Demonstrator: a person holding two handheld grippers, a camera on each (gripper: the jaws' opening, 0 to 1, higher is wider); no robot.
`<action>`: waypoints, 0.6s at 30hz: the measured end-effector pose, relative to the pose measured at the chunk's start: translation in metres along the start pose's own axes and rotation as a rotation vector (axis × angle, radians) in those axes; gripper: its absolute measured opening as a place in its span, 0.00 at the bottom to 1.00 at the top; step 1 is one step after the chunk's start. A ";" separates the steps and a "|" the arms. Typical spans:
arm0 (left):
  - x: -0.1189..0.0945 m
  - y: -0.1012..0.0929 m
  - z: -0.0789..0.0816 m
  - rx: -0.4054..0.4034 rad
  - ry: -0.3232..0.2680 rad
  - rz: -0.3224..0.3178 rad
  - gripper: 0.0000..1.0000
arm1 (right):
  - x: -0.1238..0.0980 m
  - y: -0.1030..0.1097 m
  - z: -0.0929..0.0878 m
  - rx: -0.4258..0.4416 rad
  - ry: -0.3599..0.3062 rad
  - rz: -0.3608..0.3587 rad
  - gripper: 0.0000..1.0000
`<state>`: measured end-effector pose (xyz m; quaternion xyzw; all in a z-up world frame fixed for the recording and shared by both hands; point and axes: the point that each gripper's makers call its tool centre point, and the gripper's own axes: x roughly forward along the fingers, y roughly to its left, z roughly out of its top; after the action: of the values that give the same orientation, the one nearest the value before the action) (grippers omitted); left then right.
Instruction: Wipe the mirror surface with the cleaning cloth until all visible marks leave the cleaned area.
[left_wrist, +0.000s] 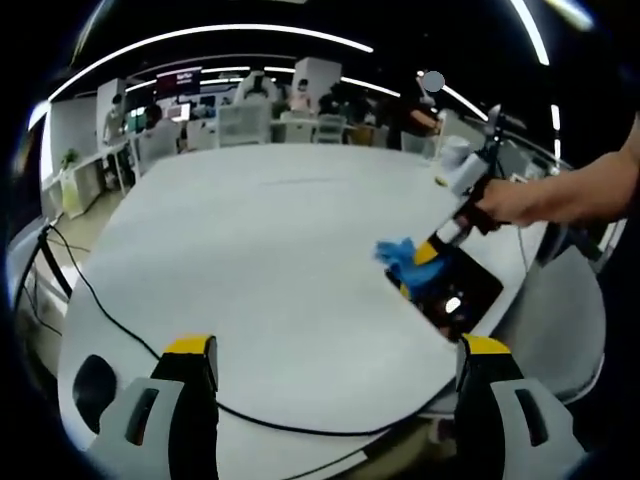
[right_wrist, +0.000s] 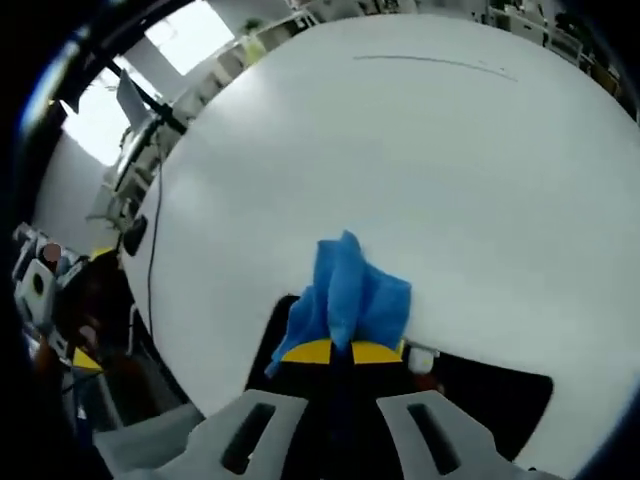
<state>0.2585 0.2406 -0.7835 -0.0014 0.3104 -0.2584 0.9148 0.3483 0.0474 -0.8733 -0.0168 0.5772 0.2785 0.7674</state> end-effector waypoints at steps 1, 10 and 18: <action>-0.001 0.000 0.000 0.000 -0.001 0.000 1.00 | 0.002 0.004 0.002 -0.014 0.003 -0.006 0.00; -0.007 0.004 -0.003 -0.007 0.005 0.015 1.00 | 0.008 0.022 0.008 -0.056 0.022 -0.011 0.00; -0.003 -0.001 0.003 0.007 -0.001 0.005 1.00 | 0.006 0.023 0.004 -0.075 -0.011 -0.010 0.00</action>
<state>0.2579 0.2402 -0.7788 0.0022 0.3091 -0.2572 0.9156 0.3431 0.0705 -0.8707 -0.0470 0.5622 0.2962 0.7707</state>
